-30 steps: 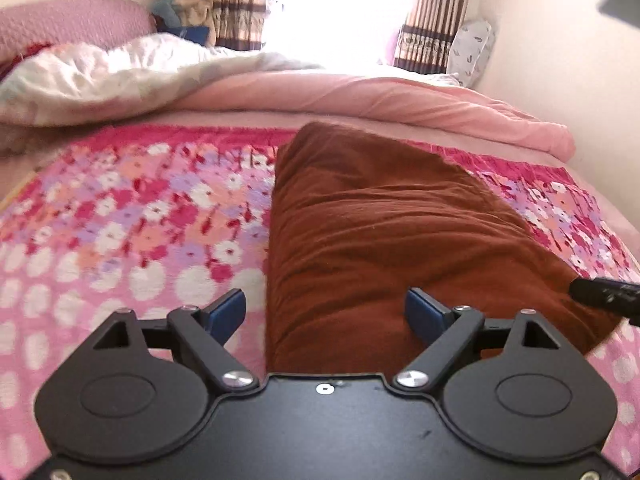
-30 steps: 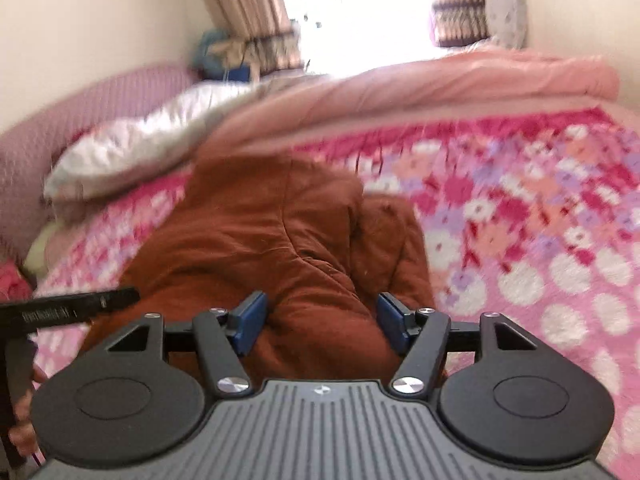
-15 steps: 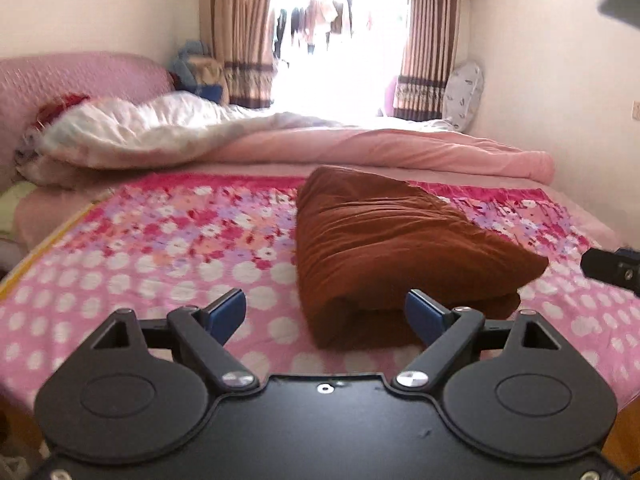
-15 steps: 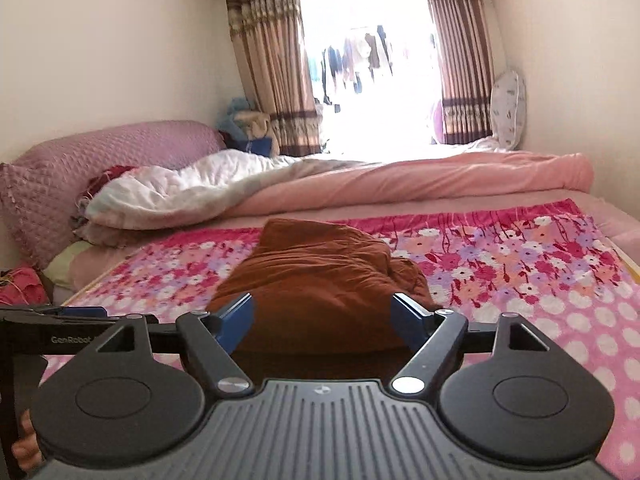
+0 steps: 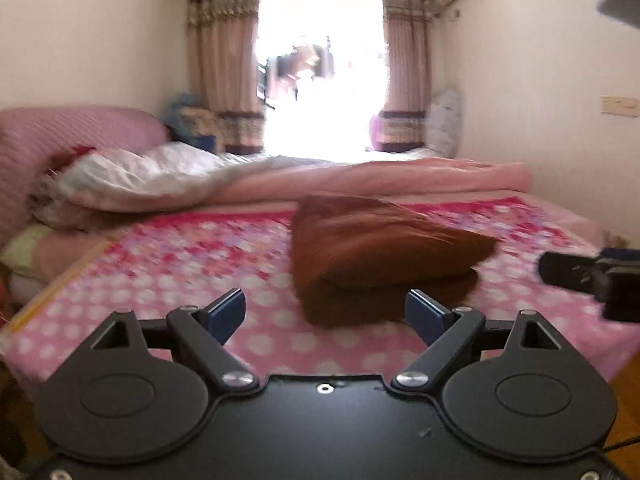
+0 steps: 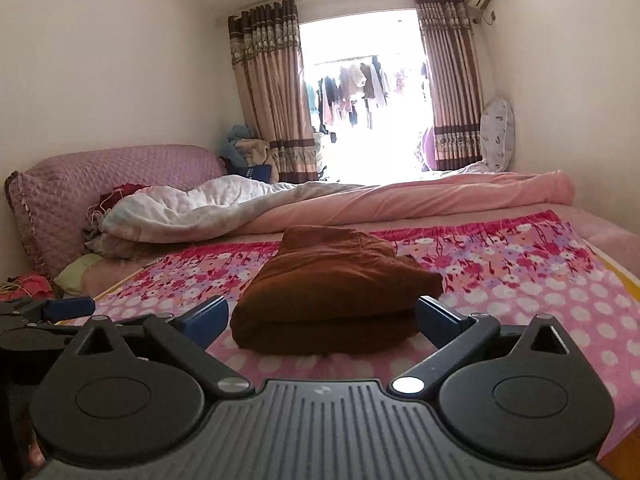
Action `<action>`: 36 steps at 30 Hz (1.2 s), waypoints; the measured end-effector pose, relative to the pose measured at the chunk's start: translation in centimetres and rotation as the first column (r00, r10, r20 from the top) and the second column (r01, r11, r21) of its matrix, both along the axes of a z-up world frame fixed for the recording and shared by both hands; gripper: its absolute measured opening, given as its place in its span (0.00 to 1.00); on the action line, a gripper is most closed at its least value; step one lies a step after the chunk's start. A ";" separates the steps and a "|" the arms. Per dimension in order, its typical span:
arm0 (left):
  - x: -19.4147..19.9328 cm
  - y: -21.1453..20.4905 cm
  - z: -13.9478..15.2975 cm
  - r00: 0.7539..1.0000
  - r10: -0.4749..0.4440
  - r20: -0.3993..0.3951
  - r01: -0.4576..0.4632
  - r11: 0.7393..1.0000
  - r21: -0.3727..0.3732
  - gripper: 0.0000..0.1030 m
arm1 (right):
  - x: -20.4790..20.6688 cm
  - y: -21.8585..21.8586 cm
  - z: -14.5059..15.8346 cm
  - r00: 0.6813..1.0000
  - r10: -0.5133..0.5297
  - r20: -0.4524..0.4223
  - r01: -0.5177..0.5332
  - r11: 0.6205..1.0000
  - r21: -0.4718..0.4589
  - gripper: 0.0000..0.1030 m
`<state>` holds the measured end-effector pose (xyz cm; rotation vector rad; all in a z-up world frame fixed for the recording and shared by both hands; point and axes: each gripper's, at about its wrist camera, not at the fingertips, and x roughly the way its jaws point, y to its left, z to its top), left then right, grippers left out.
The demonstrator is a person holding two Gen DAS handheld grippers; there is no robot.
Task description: Fold large clothes
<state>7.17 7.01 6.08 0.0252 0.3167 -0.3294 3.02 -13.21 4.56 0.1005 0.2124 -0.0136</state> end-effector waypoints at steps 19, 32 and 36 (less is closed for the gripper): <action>-2.0 0.2 -0.7 0.987 0.153 -0.052 -0.150 0.986 0.069 0.87 | -3.0 0.6 -0.6 0.999 -0.017 0.027 0.017 1.000 0.014 1.00; -4.6 0.7 0.6 0.987 0.153 0.054 -0.154 0.988 0.015 0.87 | -4.2 0.3 -0.4 0.997 -0.047 0.054 0.045 0.998 0.037 1.00; -5.2 0.7 0.7 0.990 0.133 0.055 -0.133 0.991 0.006 0.87 | -4.8 0.6 -0.1 0.996 -0.052 0.067 0.050 0.998 0.022 1.00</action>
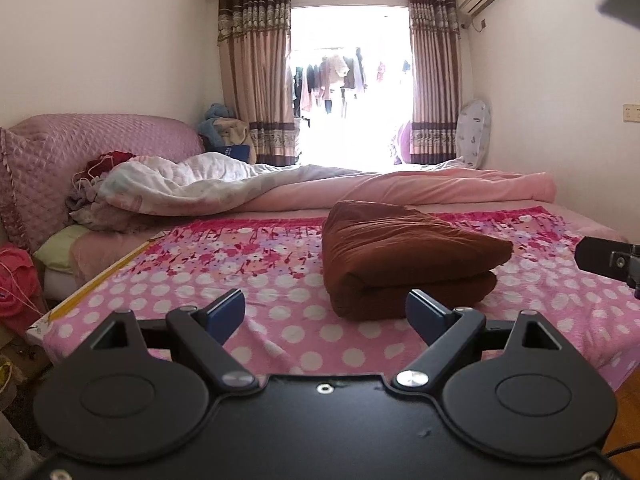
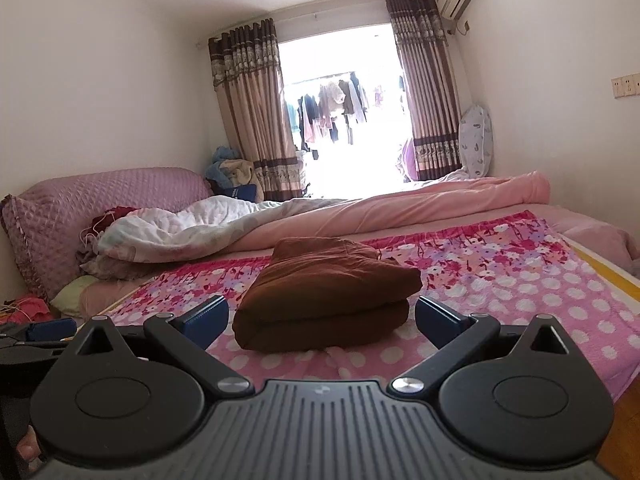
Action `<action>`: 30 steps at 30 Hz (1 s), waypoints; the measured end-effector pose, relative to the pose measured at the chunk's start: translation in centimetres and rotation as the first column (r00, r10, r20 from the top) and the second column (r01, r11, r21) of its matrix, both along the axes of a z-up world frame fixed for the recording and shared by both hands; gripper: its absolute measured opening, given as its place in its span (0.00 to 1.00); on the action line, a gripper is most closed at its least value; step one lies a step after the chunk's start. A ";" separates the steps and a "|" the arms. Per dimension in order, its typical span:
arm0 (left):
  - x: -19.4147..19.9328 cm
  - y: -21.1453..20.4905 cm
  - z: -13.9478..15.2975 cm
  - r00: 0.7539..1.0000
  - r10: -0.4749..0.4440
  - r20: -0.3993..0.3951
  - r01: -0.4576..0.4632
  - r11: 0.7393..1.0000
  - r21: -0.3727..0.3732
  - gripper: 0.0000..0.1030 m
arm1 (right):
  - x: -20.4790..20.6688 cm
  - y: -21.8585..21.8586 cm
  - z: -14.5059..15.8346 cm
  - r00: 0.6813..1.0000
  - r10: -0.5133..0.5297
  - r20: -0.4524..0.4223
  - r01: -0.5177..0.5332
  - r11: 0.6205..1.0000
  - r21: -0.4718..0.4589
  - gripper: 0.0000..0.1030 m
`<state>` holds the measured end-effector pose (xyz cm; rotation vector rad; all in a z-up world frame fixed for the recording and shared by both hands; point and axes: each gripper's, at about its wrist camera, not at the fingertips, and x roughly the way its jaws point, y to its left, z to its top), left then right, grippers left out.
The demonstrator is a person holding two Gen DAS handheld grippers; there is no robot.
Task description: Fold large clothes
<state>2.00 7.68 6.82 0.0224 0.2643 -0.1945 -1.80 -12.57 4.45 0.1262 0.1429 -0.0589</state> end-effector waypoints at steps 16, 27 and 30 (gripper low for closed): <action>-0.4 0.2 0.1 1.000 0.002 -0.003 -0.002 1.000 -0.013 0.87 | -0.7 1.0 0.2 1.000 0.013 0.014 -0.013 0.999 -0.030 1.00; -0.5 0.2 0.2 1.000 0.004 -0.004 -0.004 1.000 -0.009 0.87 | -0.7 0.9 0.2 1.000 0.014 0.015 -0.013 0.999 -0.030 1.00; -0.5 0.3 0.2 1.000 0.003 -0.003 -0.003 1.000 -0.010 0.87 | -0.8 0.9 0.3 1.000 0.013 0.017 -0.012 0.999 -0.030 1.00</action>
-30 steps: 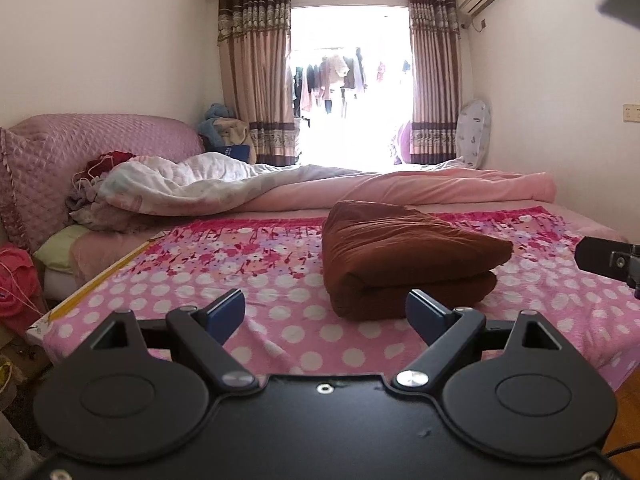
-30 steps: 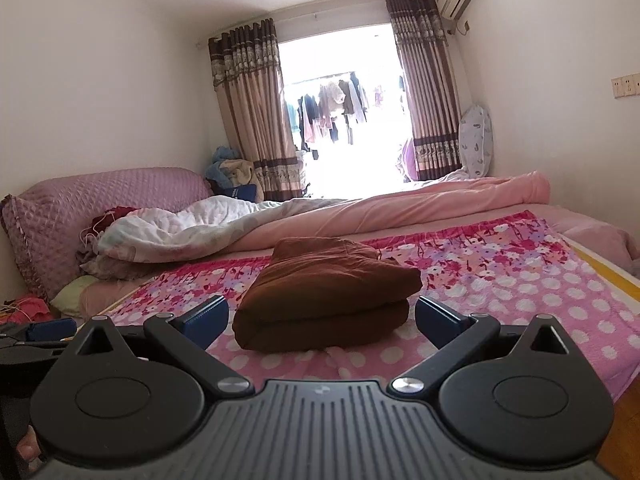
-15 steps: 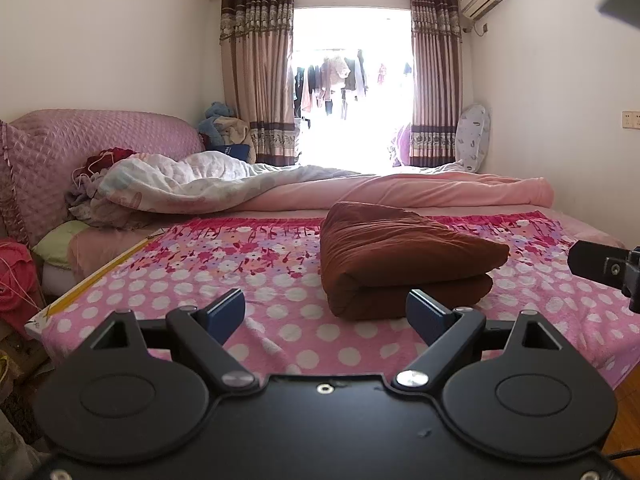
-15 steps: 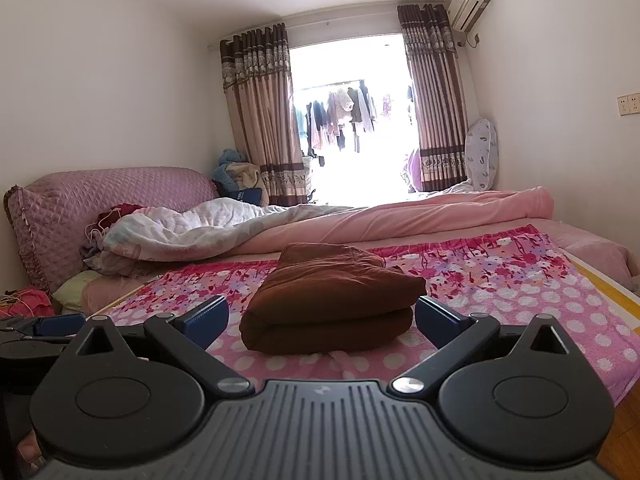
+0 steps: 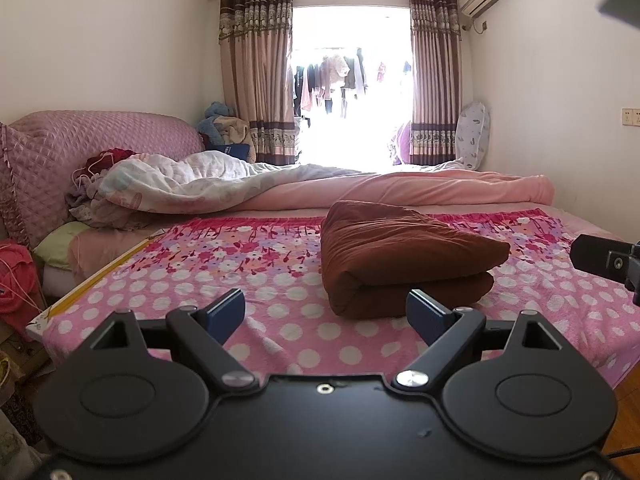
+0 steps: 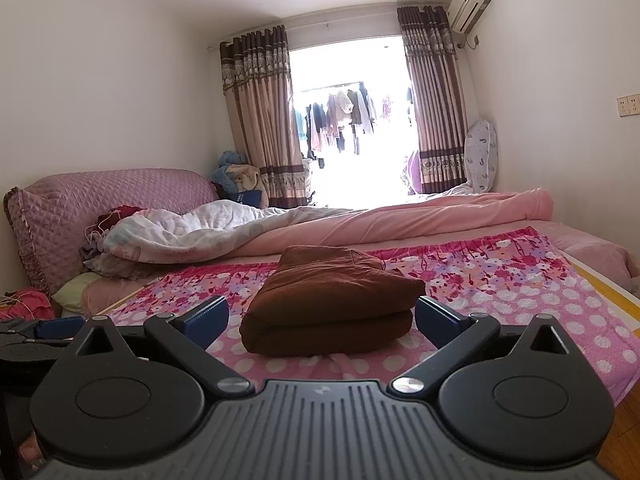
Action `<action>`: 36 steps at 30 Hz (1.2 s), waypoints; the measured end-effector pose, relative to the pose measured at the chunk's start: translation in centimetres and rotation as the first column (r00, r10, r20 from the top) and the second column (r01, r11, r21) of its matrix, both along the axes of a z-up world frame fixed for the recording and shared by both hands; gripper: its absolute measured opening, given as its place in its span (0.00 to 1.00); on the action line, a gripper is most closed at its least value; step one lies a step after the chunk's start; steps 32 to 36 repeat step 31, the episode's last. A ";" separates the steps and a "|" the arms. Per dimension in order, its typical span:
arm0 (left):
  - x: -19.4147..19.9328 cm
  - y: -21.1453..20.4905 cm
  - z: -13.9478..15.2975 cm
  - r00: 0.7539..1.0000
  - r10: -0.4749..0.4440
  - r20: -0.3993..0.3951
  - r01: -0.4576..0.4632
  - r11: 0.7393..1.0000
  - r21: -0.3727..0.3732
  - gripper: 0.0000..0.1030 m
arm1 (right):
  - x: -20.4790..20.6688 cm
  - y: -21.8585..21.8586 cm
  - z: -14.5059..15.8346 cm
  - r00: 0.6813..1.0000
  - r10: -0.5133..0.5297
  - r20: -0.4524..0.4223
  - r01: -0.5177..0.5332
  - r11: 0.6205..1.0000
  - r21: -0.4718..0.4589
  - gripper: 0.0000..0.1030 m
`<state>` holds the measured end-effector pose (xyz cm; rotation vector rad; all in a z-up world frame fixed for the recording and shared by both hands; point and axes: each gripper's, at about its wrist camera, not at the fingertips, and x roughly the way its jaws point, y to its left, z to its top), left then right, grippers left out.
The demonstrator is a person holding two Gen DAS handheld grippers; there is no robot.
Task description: Fold large clothes
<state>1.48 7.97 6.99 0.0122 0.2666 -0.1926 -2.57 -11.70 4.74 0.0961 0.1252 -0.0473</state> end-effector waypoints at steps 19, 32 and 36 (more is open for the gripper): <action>0.1 0.2 0.0 1.000 0.002 -0.011 -0.002 1.000 -0.012 0.87 | 0.0 0.0 0.1 1.000 0.001 -0.003 -0.001 1.000 0.000 1.00; 0.0 -0.1 -0.1 1.000 0.011 -0.008 -0.011 1.000 0.000 0.87 | 0.0 -0.1 0.1 1.000 0.002 -0.002 -0.002 1.000 0.000 1.00; 0.0 -0.1 -0.1 1.000 0.011 -0.008 -0.011 1.000 0.000 0.87 | 0.0 -0.1 0.1 1.000 0.002 -0.002 -0.002 1.000 0.000 1.00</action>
